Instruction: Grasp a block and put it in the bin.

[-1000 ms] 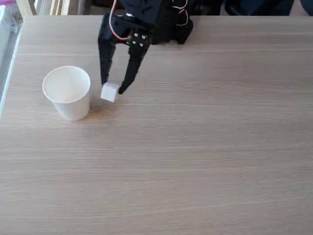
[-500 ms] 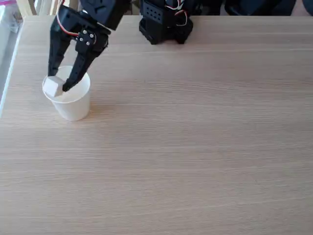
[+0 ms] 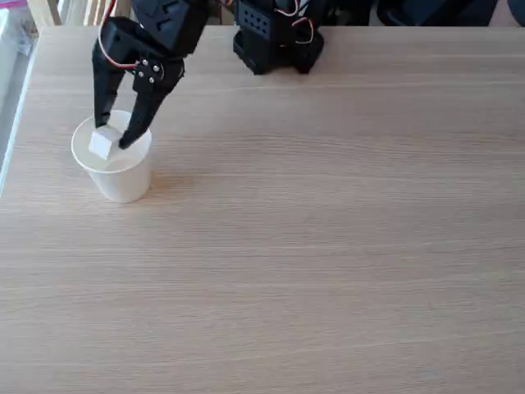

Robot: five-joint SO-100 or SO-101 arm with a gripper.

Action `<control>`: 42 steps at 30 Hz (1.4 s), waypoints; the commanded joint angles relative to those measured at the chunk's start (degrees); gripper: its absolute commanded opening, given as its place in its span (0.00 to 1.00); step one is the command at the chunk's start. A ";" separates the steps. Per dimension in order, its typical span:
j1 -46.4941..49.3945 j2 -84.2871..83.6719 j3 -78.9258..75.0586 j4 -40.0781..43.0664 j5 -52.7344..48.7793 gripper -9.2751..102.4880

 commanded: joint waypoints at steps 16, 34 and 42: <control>-3.78 7.56 3.25 -1.58 2.37 0.12; -30.59 44.74 37.97 1.05 5.01 0.08; -42.28 62.31 50.36 16.00 7.21 0.08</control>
